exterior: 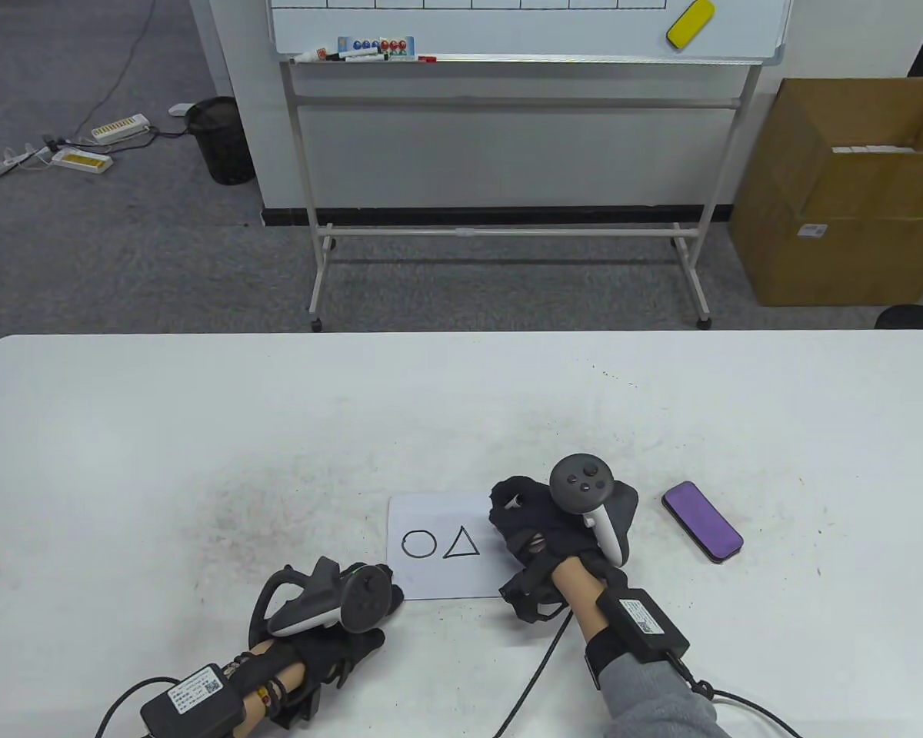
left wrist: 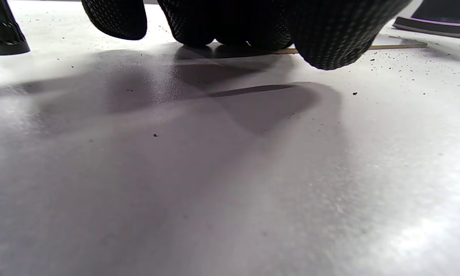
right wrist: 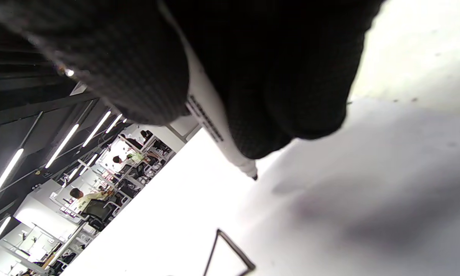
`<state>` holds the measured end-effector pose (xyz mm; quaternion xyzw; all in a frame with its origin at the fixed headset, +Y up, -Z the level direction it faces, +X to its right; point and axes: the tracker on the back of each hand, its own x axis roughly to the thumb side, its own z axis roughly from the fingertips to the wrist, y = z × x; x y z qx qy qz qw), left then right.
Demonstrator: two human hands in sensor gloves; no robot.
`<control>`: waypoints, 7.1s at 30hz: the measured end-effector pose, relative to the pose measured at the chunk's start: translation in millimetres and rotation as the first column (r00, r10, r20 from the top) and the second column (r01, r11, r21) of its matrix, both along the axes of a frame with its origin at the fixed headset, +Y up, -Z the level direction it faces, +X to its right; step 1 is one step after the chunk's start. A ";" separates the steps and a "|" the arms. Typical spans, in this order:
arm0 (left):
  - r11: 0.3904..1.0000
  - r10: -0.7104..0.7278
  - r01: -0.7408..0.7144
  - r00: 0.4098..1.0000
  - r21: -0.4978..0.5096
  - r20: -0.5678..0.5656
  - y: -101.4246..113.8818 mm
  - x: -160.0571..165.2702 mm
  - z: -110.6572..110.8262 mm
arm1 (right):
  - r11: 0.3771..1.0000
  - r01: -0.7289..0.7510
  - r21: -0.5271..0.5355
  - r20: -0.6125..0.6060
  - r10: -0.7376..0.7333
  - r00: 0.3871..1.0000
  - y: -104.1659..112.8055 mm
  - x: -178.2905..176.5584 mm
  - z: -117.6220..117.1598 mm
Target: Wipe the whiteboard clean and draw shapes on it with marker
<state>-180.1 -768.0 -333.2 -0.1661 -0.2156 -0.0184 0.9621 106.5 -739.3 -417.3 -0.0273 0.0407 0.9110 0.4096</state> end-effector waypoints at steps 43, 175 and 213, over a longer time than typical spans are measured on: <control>1.000 0.015 -0.015 1.000 -0.019 -0.007 -0.4 -0.8 -0.3 | 0.999 -0.041 -0.035 0.113 0.045 0.993 -5.1 24.7 -9.1; 0.307 0.937 -0.899 0.228 0.312 -0.265 57.2 18.0 0.8 | 0.634 0.772 -0.043 -0.195 -0.763 0.616 14.1 21.4 80.1; 0.283 0.953 -0.934 0.247 0.220 -0.176 58.6 31.0 -4.6 | 0.584 0.765 -0.272 -0.215 -0.812 0.543 9.7 8.9 75.4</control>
